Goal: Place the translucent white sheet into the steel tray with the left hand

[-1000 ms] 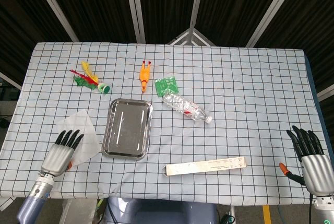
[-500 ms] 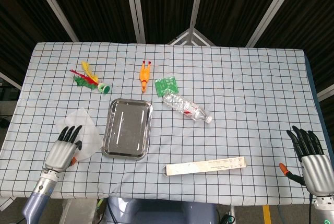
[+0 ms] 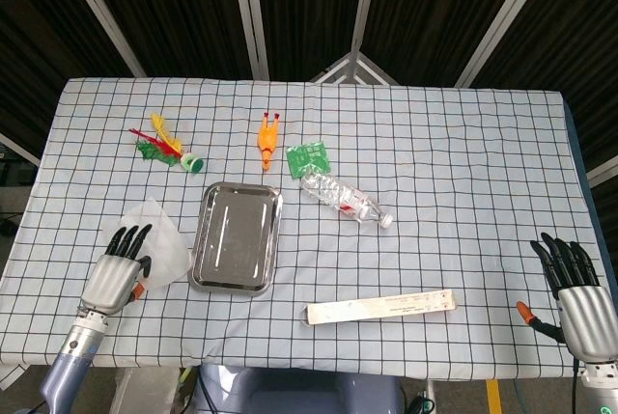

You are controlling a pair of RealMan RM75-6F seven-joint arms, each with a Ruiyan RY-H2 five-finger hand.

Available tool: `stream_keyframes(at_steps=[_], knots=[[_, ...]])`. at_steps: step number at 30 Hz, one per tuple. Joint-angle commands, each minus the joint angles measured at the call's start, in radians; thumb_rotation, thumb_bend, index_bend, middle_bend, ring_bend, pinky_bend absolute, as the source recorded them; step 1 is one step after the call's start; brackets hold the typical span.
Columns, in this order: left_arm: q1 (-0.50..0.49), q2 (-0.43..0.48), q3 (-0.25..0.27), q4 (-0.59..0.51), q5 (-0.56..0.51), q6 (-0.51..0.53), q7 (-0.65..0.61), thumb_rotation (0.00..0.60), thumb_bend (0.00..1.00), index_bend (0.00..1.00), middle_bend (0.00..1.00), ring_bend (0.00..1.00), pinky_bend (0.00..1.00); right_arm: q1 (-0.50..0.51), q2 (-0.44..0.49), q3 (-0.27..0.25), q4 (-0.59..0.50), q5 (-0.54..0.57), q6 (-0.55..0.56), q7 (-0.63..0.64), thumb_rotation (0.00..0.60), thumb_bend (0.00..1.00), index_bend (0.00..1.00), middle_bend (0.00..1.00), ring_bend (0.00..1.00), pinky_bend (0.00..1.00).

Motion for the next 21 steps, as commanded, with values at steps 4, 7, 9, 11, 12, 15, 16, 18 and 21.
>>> stream_keyframes(at_steps=[4, 7, 9, 11, 12, 15, 16, 18, 21], knots=[[-0.006, 0.013, -0.009, -0.017, -0.002, 0.008, -0.002, 0.600, 0.45, 0.60, 0.00, 0.00, 0.00, 0.000, 0.000, 0.000, 0.000, 0.000, 0.001, 0.000, 0.600, 0.29, 0.00, 0.00, 0.00, 0.00], [-0.023, 0.031, -0.034, -0.040, 0.017, 0.036, 0.006, 0.600, 0.45, 0.59, 0.01, 0.00, 0.00, -0.001, 0.000, 0.001, -0.001, 0.001, 0.002, 0.001, 0.600, 0.29, 0.00, 0.00, 0.00, 0.00], [-0.044, 0.047, -0.059, -0.071, 0.026, 0.046, 0.010, 0.600, 0.45, 0.59, 0.01, 0.00, 0.00, 0.000, 0.000, 0.001, -0.002, 0.000, 0.001, 0.000, 0.600, 0.29, 0.00, 0.00, 0.00, 0.00], [-0.072, 0.068, -0.090, -0.112, 0.035, 0.048, 0.023, 0.600, 0.45, 0.59, 0.00, 0.00, 0.00, 0.000, -0.001, 0.000, -0.002, -0.003, 0.001, -0.002, 0.600, 0.29, 0.00, 0.00, 0.00, 0.00], [-0.084, 0.076, -0.101, -0.128, 0.039, 0.047, 0.031, 0.600, 0.45, 0.59, 0.00, 0.00, 0.00, 0.001, -0.001, 0.000, -0.002, -0.003, 0.002, -0.003, 0.600, 0.29, 0.00, 0.00, 0.00, 0.00], [-0.138, 0.105, -0.149, -0.201, 0.059, 0.037, 0.068, 0.600, 0.45, 0.58, 0.00, 0.00, 0.00, 0.001, -0.002, 0.001, -0.002, -0.003, 0.002, -0.003, 0.600, 0.29, 0.00, 0.00, 0.00, 0.00], [-0.158, 0.112, -0.166, -0.230, 0.062, 0.028, 0.085, 0.600, 0.45, 0.58, 0.00, 0.00, 0.00, 0.002, -0.001, 0.002, -0.002, -0.002, 0.001, -0.002, 0.600, 0.29, 0.00, 0.00, 0.00, 0.00], [-0.185, 0.118, -0.188, -0.275, 0.061, 0.012, 0.116, 0.600, 0.45, 0.58, 0.00, 0.00, 0.00, 0.002, -0.001, 0.002, -0.002, -0.002, 0.002, 0.000, 0.600, 0.29, 0.00, 0.00, 0.00, 0.00], [-0.221, 0.114, -0.211, -0.339, 0.059, -0.010, 0.162, 0.600, 0.45, 0.58, 0.01, 0.00, 0.00, 0.001, 0.000, 0.002, -0.001, -0.002, 0.003, 0.003, 0.600, 0.29, 0.00, 0.00, 0.00, 0.00]])
